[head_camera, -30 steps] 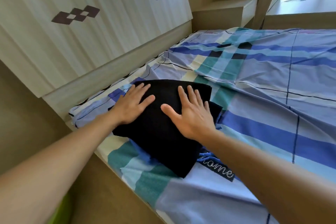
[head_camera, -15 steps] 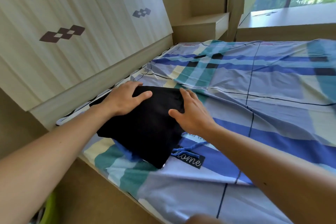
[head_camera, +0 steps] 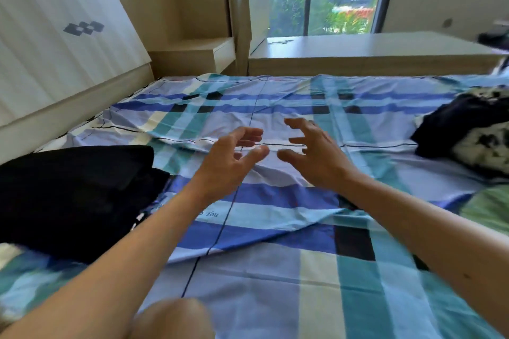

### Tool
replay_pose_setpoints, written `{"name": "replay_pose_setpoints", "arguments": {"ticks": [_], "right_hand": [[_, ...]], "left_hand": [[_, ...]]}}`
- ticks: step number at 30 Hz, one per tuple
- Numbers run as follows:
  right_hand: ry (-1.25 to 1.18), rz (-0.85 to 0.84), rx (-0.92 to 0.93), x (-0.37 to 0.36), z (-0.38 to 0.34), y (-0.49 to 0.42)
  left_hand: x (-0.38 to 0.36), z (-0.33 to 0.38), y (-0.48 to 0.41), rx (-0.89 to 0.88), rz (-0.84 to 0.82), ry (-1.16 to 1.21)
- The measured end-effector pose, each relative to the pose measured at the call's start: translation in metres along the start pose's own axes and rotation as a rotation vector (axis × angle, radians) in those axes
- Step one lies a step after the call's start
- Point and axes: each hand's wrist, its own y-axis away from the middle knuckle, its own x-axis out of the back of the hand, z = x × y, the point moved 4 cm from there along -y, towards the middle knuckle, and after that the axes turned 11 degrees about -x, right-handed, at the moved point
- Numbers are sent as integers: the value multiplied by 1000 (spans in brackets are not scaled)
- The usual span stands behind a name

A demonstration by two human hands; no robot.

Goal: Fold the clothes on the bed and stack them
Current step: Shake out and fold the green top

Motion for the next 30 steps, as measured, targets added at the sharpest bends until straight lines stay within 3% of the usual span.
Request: {"name": "replay_pose_setpoints", "arguments": {"ticks": [7,14,18,22,24,27,30], "right_hand": [[-69,135,-101,87,83,35],[63,163,-301,128,171,77],[292,265,-514,189,200,75],[623,461,-955,254,254,90],[500,551,-1127,270,279,101],[346,551,-1259,269,303,114],[366,673,-1166,264,310,115]], "left_hand": [[-109,58,-28,-71,-75,227],[-191,54,-8,-64,-252,299],[-198,51,-6,-83,-310,305],[-204,47,-4,-105,-349,268],[-206,46,-3,-99,-362,244],[-208,41,-1,-94,-389,187],[-209,39,-2,-95,-405,164]]}}
